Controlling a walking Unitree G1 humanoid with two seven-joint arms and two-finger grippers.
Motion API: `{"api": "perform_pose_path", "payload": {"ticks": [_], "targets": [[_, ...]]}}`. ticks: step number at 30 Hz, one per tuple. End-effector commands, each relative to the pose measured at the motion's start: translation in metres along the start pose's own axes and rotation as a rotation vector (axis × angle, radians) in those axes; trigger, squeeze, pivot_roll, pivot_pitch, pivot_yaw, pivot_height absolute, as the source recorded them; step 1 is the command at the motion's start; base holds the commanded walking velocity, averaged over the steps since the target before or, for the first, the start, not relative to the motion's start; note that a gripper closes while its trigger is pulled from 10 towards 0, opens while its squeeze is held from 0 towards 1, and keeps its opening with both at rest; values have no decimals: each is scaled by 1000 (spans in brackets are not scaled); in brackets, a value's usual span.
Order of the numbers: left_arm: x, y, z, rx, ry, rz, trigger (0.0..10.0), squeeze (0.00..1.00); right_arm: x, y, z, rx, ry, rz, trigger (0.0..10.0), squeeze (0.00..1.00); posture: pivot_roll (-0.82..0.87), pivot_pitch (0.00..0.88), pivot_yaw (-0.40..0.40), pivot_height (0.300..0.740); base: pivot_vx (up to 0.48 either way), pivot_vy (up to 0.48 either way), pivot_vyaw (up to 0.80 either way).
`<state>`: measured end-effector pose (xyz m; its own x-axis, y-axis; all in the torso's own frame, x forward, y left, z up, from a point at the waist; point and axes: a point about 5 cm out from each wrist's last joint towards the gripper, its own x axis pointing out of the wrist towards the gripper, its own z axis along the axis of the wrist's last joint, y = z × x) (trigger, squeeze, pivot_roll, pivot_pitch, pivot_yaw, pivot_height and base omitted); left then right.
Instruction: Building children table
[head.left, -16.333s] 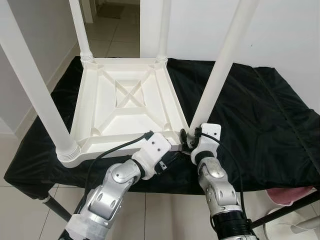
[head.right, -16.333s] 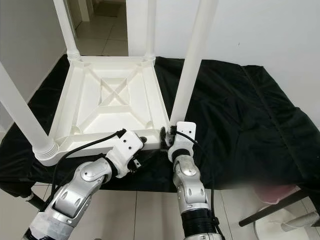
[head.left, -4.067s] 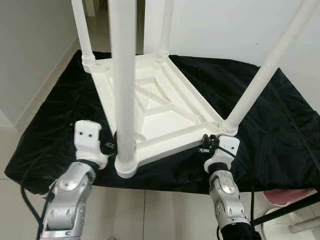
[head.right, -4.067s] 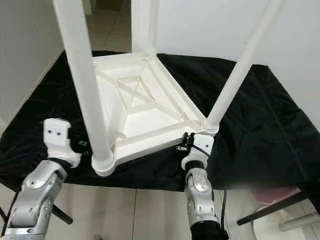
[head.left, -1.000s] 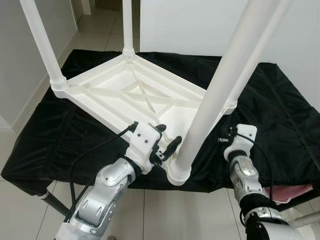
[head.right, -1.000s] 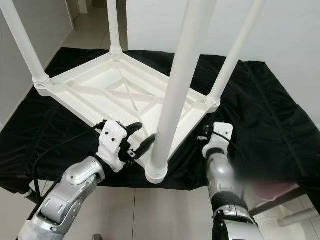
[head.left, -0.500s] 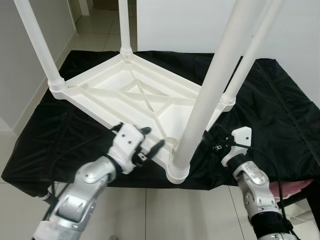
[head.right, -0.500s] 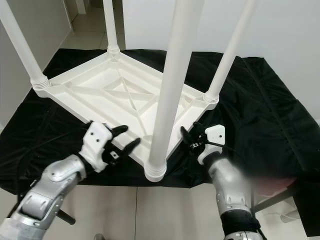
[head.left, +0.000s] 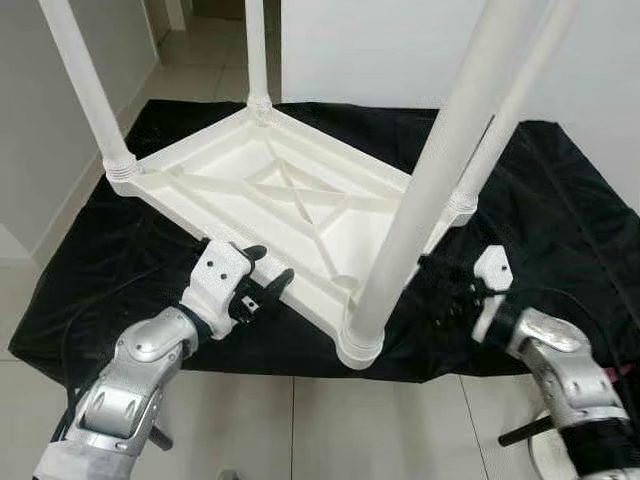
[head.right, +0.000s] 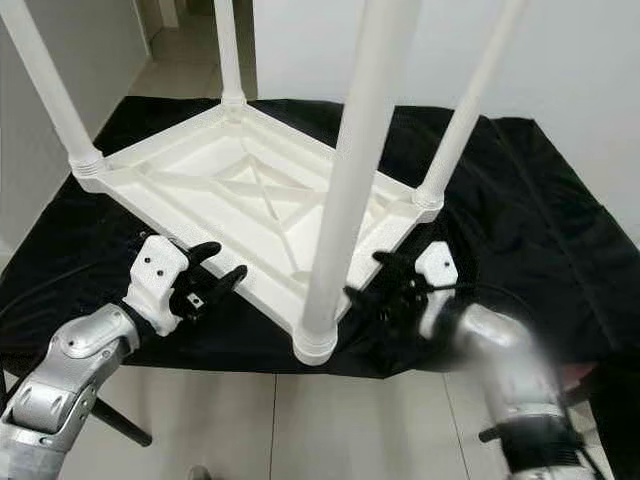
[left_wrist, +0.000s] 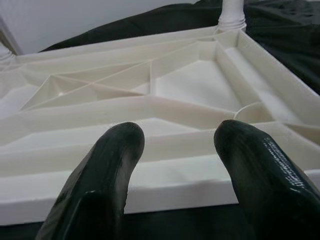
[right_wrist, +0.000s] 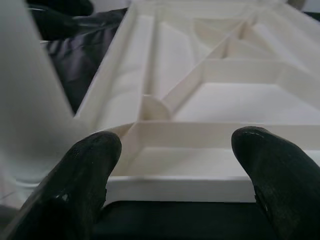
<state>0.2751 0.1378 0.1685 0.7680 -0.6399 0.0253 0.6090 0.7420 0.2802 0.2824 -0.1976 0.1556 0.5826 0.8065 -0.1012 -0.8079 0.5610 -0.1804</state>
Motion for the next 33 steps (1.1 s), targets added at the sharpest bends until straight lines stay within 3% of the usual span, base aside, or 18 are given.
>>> {"api": "perform_pose_path", "payload": {"ticks": [1, 14, 21, 24, 28, 33], "targets": [[0, 1, -2, 3, 1, -14, 10000, 0, 1, 7, 2, 19, 10, 93, 10000, 0, 34, 41, -55, 740, 0, 0, 0], [1, -1, -3, 31, 7, -34, 10000, 0, 7, 33, 2, 21, 97, 418, 10000, 0, 59, 23, -61, 740, 0, 0, 0], [2, -1, -2, 32, 1, -35, 10000, 0, 9, 33, 4, 24, 72, 420, 10000, 0, 64, 17, -57, 740, 0, 0, 0], [2, 0, -2, 32, 1, -36, 10000, 0, 20, 32, 9, 8, 25, 388, 10000, 0, 60, 17, -55, 740, 0, 0, 0], [9, -5, 0, 30, -11, -49, 10000, 0, 54, 39, 13, 41, -91, 305, 10000, 0, 59, 27, -51, 740, 0, 0, 0], [11, -10, 0, 19, -17, -61, 10000, 0, 67, 40, 14, 43, -133, 225, 10000, 0, 54, 40, -46, 740, 0, 0, 0]]}}
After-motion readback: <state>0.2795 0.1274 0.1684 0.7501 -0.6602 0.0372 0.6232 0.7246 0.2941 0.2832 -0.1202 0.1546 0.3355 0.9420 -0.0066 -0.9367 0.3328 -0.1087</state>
